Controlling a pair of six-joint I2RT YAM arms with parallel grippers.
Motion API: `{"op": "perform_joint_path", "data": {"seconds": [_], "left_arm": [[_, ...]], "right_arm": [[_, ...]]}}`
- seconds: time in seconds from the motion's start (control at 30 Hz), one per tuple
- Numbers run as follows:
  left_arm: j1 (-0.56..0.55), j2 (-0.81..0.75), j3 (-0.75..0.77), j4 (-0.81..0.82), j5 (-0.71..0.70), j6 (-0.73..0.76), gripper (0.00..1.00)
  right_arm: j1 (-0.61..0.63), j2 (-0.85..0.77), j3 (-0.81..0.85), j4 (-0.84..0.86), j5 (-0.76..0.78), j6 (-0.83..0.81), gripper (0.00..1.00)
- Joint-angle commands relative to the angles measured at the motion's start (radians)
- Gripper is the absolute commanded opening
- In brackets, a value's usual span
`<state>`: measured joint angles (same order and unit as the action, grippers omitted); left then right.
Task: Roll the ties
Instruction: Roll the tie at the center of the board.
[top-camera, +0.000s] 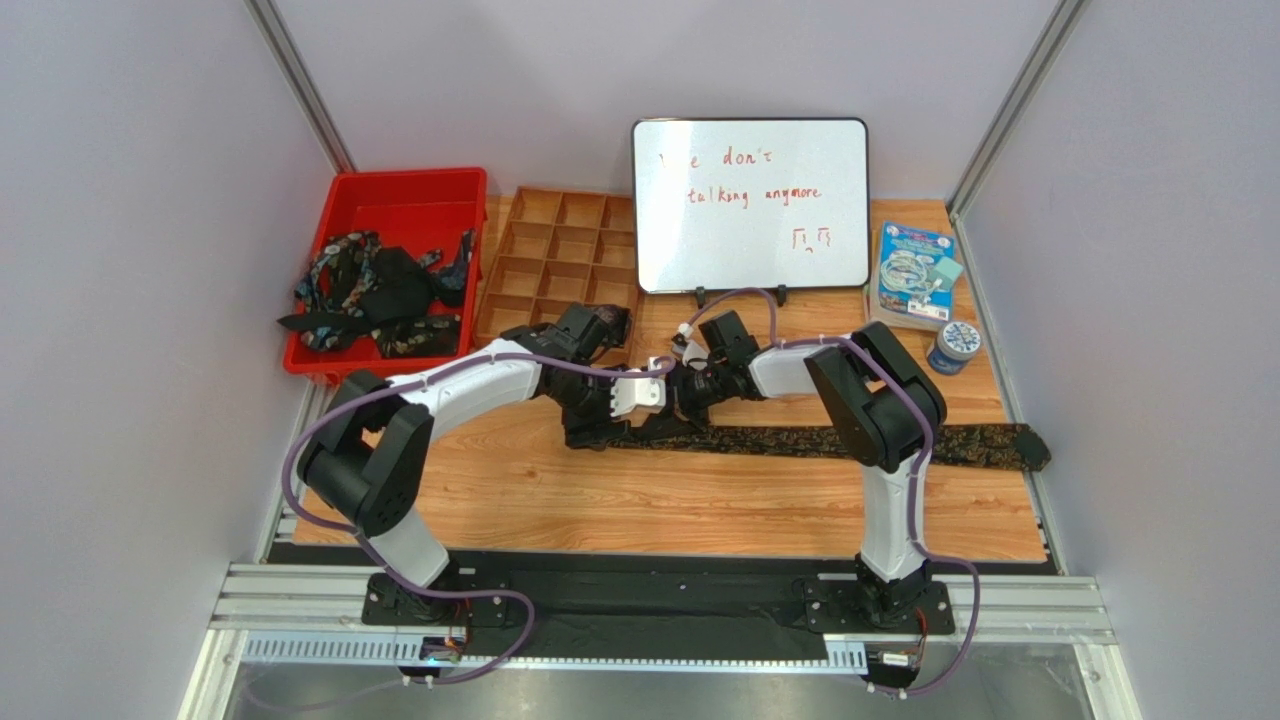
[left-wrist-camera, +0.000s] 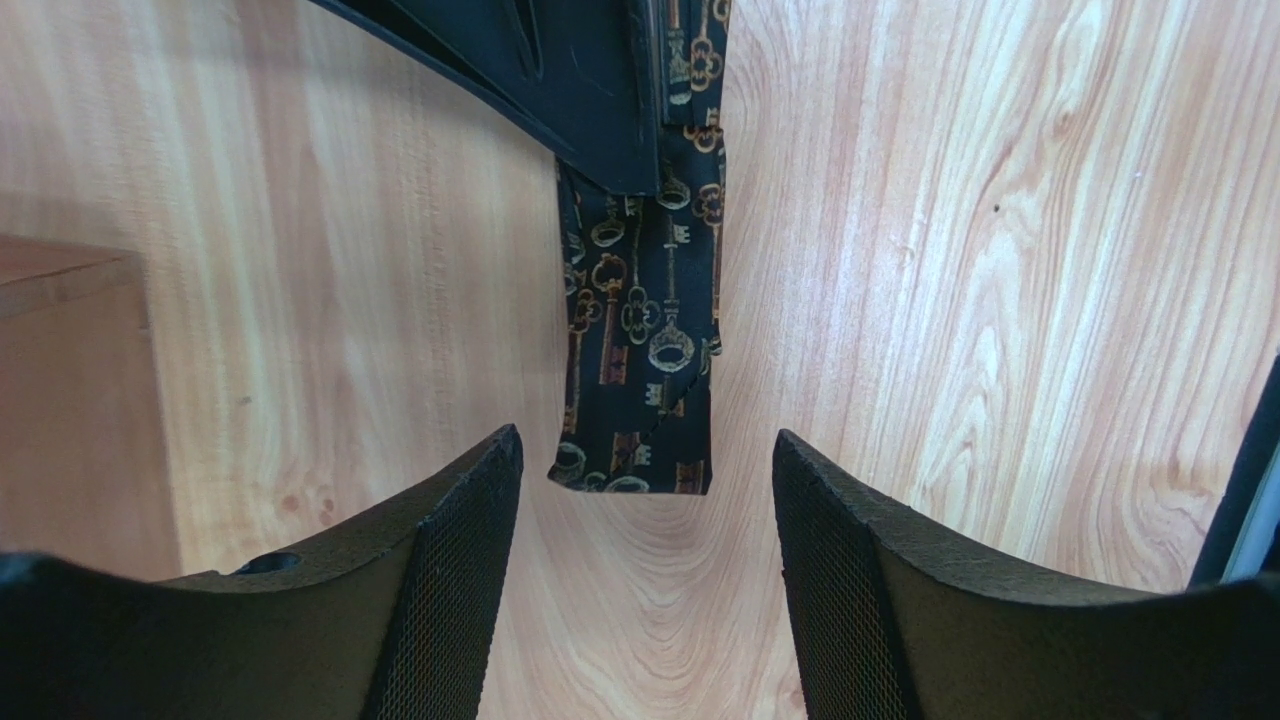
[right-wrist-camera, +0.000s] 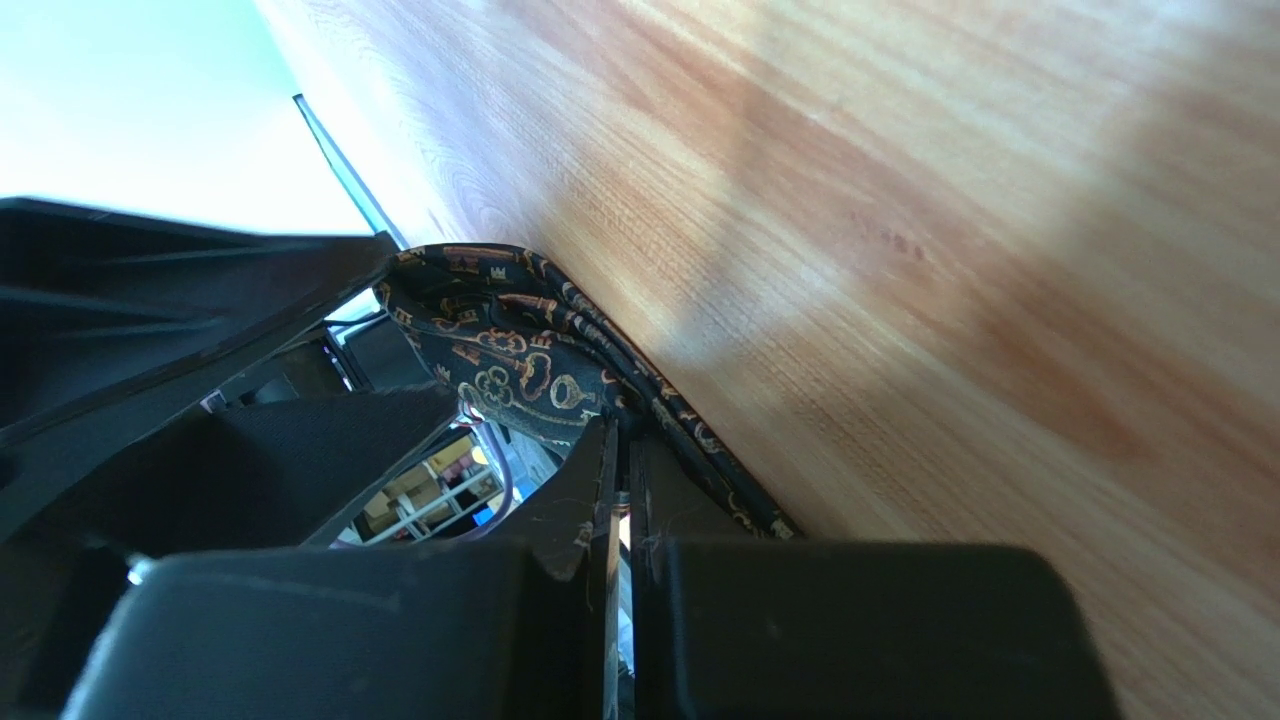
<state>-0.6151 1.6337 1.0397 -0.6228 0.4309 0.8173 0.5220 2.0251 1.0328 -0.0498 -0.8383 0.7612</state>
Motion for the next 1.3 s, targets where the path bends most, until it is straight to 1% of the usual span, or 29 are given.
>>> {"op": "perform_joint_path", "data": {"seconds": [0.0, 0.1, 0.2, 0.3, 0.43, 0.57, 0.63, 0.8, 0.9, 1.0, 1.1, 1.27], "left_arm": [[-0.009, 0.052, 0.022, -0.006, -0.018, 0.022, 0.67], [-0.009, 0.069, 0.034, -0.005, -0.034, 0.020, 0.60], [-0.011, 0.046, 0.051, -0.002, -0.006, 0.002, 0.44], [-0.023, 0.017, 0.069, -0.002, 0.035, -0.018, 0.38], [-0.054, 0.023, 0.089, -0.008, 0.081, -0.050, 0.37], [-0.093, 0.069, 0.109, -0.008, 0.100, -0.086, 0.38], [-0.109, 0.104, 0.126, -0.021, 0.065, -0.092, 0.37], [-0.114, 0.156, 0.177, -0.040, 0.031, -0.124, 0.38], [-0.118, 0.192, 0.201, -0.034, -0.033, -0.155, 0.38], [-0.121, 0.216, 0.209, -0.028, -0.073, -0.152, 0.38], [-0.126, 0.232, 0.204, -0.028, -0.113, -0.135, 0.38], [-0.126, 0.245, 0.198, -0.048, -0.126, -0.118, 0.38]], "right_arm": [[-0.007, 0.026, 0.012, -0.018, 0.091, -0.042, 0.00], [-0.007, 0.027, 0.010, -0.009, 0.093, -0.043, 0.00], [-0.007, 0.034, 0.015, -0.009, 0.093, -0.040, 0.00], [-0.007, 0.034, 0.018, -0.002, 0.088, -0.031, 0.00], [-0.007, 0.030, 0.026, -0.001, 0.085, -0.026, 0.00], [-0.008, 0.030, 0.027, 0.013, 0.081, -0.011, 0.00], [-0.008, 0.032, 0.026, 0.022, 0.079, 0.003, 0.00], [-0.008, 0.027, 0.024, 0.041, 0.071, 0.029, 0.00], [-0.008, 0.026, 0.019, 0.041, 0.068, 0.030, 0.00], [-0.010, 0.023, 0.016, 0.042, 0.062, 0.029, 0.00], [-0.008, 0.015, 0.018, 0.041, 0.039, 0.039, 0.04], [-0.011, -0.040, 0.033, 0.028, 0.005, 0.052, 0.18]]}}
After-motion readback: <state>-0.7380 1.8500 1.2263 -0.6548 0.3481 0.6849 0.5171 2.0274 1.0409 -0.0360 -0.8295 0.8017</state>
